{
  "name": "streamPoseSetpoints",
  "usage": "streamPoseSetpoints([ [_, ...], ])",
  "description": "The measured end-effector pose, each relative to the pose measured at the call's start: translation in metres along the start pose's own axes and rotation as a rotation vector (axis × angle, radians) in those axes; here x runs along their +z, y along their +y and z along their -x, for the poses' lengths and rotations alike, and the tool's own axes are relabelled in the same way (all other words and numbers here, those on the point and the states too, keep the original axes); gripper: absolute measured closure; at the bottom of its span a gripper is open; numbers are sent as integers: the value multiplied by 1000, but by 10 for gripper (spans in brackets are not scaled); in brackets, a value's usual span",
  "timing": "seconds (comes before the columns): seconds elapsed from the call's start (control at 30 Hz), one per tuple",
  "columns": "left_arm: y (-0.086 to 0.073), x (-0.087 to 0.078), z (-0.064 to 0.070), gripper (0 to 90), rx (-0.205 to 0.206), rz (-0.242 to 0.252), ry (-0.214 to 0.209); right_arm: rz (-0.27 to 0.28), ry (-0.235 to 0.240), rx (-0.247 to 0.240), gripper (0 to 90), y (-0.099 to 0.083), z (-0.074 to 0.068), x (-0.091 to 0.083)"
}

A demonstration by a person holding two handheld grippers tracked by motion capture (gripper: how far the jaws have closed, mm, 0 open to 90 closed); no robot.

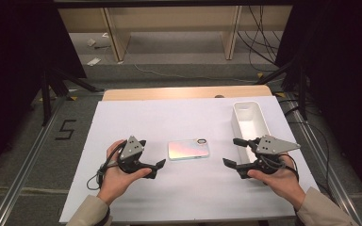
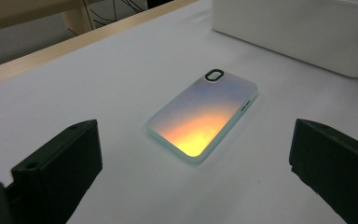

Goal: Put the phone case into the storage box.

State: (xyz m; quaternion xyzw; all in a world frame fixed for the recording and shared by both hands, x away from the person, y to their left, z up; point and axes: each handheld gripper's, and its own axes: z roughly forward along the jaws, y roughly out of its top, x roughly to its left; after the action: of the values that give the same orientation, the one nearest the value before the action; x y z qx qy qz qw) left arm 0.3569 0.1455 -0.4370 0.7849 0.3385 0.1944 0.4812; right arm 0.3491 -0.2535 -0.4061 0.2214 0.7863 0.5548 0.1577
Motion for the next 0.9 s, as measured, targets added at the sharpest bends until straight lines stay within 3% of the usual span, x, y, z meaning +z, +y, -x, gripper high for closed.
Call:
streamPoseSetpoints([
  [0.3, 0, 1, -1, 74, 5, 6, 2, 6, -4, 1, 225, 0, -1, -1],
  [0.4, 3, 2, -3, 236, 13, 13, 34, 7, -4, 5, 227, 0, -1, 0],
  [0.5, 7, 6, -8, 480, -9, 23, 58, 5, -5, 8, 228, 0, -1, 0],
  [0.6, 10, 14, -14, 712, -13, -14, 79, 7, -5, 7, 228, -1, -1, 1],
  [0.67, 13, 19, -16, 818, -32, -35, 102, 3, -6, 12, 228, -1, -1, 1],
  [0.73, 17, 24, -17, 890, -37, -53, 113, 3, -9, 8, 228, -2, -1, 1],
  [0.9, 23, 40, -17, 896, -36, -92, 113, 11, -14, 15, 228, -2, -1, -1],
])
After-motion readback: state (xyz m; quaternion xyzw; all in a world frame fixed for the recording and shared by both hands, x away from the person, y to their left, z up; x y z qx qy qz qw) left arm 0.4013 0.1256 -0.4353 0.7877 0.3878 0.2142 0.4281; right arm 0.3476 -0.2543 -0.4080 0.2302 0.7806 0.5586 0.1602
